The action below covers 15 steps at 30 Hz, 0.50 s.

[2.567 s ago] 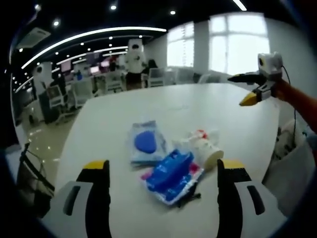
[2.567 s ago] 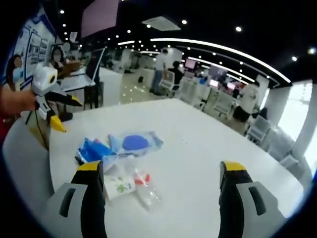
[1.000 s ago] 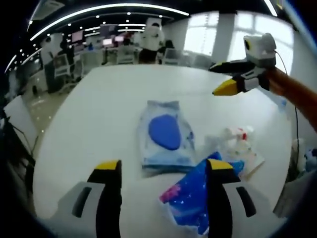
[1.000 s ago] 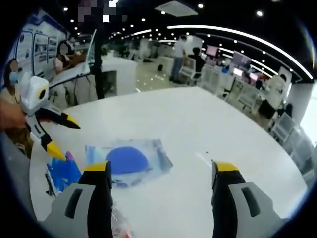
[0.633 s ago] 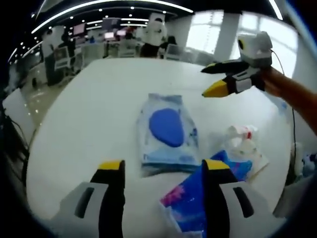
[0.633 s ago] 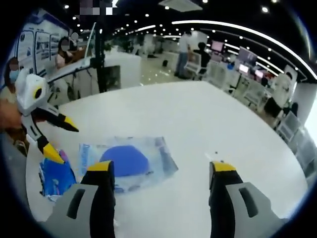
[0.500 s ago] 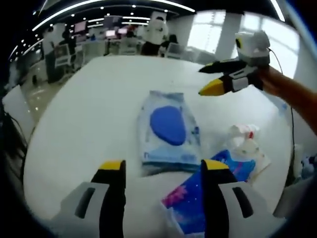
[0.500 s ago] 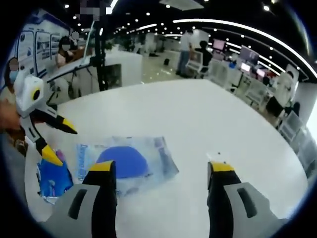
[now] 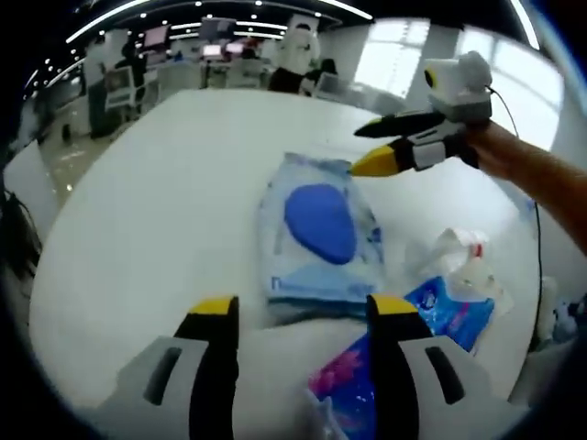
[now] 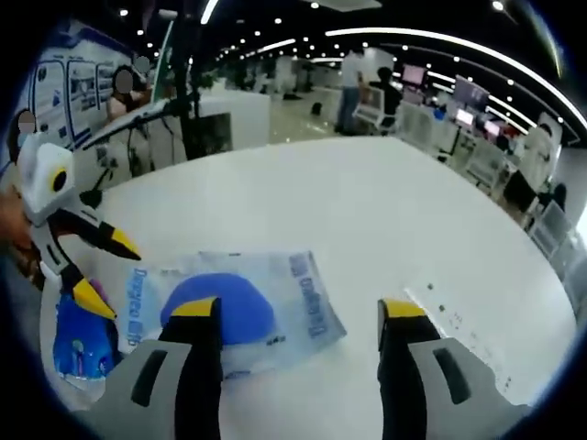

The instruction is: Arrange the tabletop items into an orderly group along one side of the table until the central work area is clear of visible clutter.

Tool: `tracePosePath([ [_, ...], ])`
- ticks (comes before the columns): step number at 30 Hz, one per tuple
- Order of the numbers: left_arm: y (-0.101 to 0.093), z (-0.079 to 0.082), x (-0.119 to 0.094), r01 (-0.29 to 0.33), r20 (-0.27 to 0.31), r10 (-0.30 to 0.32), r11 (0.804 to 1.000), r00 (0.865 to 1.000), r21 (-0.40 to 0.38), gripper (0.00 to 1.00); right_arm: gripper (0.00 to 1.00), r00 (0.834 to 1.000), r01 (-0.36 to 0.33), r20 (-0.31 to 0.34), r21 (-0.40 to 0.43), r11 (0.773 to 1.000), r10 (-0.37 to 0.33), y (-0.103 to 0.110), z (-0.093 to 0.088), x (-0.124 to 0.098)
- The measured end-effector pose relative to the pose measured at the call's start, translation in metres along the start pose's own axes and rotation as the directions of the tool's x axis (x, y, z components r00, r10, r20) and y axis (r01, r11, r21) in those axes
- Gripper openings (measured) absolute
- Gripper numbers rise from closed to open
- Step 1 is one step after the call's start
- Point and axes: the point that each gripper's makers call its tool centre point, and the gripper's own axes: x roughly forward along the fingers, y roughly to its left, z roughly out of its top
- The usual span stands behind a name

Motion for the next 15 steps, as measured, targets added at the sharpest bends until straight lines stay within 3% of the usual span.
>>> tracePosePath([
  [11,-0.006,-0.002,0.007,0.018,0.006,-0.018,1.0,1.0,-0.02,0.48,0.55,1.0,0.0,-0.003,0.039,0.999,0.0,-0.01,-0.007,0.019],
  [15,-0.006,-0.003,0.008,0.017,0.005,-0.017,1.0,1.0,-0.024,0.48,0.46,1.0,0.001,-0.017,0.062,0.998,0.0,-0.013,-0.011,0.025],
])
